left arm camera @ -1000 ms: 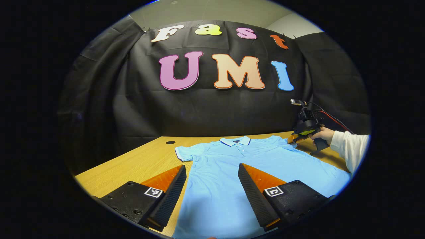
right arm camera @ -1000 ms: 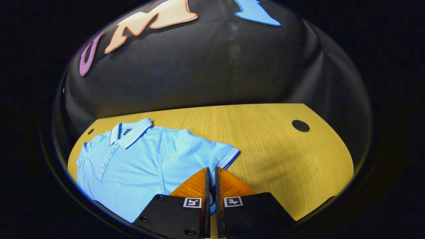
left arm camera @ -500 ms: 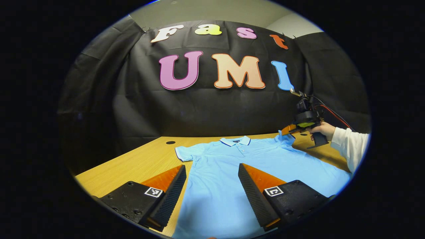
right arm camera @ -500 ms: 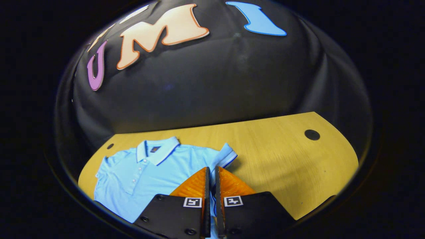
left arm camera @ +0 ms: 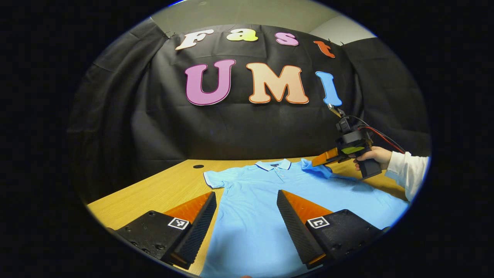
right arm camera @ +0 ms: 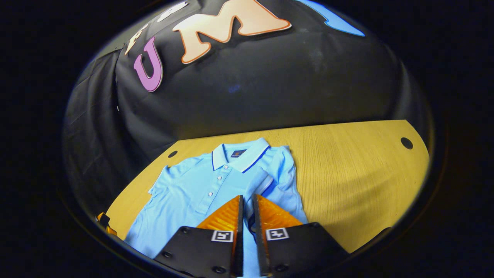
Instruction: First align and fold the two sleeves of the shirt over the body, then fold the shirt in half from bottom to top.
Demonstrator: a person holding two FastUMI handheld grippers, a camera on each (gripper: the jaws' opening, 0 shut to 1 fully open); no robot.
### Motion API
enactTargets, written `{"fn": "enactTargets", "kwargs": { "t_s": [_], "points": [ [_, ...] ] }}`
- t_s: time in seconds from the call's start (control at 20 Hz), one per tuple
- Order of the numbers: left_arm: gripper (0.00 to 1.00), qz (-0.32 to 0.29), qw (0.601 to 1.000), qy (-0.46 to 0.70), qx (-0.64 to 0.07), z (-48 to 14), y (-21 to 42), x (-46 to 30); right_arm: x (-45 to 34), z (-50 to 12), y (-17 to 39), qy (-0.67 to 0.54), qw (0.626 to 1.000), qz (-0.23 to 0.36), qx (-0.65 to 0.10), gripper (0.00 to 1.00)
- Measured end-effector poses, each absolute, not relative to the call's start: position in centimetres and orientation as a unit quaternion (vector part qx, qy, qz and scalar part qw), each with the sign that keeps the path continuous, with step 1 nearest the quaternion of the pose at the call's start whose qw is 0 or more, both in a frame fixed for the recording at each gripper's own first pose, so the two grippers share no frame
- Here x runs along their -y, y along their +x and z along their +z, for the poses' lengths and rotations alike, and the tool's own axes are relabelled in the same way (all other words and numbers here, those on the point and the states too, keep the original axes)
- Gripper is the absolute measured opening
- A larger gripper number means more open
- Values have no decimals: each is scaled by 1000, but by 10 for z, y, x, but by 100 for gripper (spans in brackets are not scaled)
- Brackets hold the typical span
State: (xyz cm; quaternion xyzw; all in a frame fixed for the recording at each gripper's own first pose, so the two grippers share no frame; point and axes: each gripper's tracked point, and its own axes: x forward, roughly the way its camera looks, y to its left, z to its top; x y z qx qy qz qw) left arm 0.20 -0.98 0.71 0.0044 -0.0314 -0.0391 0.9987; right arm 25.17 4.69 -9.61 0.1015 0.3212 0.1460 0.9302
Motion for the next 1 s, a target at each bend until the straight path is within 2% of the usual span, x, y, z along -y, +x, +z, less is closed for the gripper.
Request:
{"fn": "enactTargets", "kwargs": {
  "t_s": [0.05, 0.1, 0.15, 0.2, 0.25, 0.45, 0.55, 0.6, 0.65, 1.0],
  "points": [
    [95, -39, 999, 4, 32, 7, 2, 10, -50, -99, 250, 97, 929, 153, -324, 35],
    [95, -39, 999, 4, 32, 7, 2, 10, -52, -99, 248, 92, 928, 156, -324, 48],
    [95, -39, 999, 4, 32, 7, 1, 10, -53, -96, 244, 89, 929, 157, -323, 72],
    [95, -38, 999, 4, 32, 7, 1, 10, -53, -92, 242, 82, 931, 157, -318, 87],
    [95, -38, 999, 4, 34, 8, 0, 10, -52, -90, 242, 71, 935, 154, -310, 96],
    [95, -37, 998, 2, 42, 11, -4, 10, -46, -68, 224, 47, 948, 144, -280, 98],
    [95, -37, 998, 0, 47, 14, -5, 10, -42, -56, 208, 59, 951, 140, -269, 94],
    [95, -38, 998, 0, 48, 14, -4, 10, -37, -50, 198, 60, 954, 137, -260, 98],
    [95, -39, 998, 1, 45, 13, -4, 11, -33, -44, 187, 56, 958, 134, -249, 98],
    [94, -27, 999, 17, -27, -7, 6, 6, -15, -8, 102, 42, 974, 127, -183, 98]
  ]
}}
